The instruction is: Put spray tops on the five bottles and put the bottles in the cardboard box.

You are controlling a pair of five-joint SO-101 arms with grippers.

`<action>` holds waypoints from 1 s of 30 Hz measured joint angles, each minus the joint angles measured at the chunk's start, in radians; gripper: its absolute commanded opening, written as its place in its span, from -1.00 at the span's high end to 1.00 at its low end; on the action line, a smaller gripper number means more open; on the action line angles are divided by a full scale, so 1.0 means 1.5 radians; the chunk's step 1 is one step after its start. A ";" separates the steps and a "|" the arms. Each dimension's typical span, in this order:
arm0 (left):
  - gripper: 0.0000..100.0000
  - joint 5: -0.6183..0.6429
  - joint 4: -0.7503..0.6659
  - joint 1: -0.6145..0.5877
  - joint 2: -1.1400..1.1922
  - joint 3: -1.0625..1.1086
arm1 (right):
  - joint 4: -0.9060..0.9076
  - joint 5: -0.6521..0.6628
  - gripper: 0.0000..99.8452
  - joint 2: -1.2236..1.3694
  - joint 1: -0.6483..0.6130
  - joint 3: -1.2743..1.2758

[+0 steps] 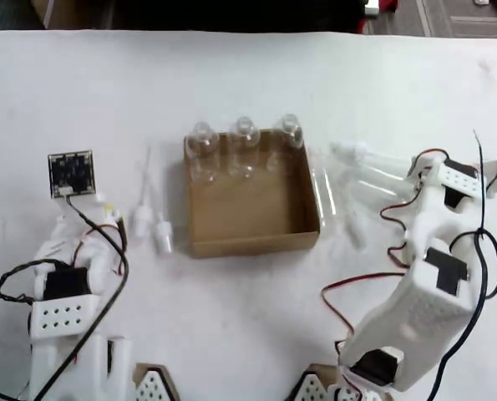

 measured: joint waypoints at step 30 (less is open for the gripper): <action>0.95 0.000 0.000 0.000 0.000 0.000 | 0.164 0.315 0.97 -0.363 0.040 -0.048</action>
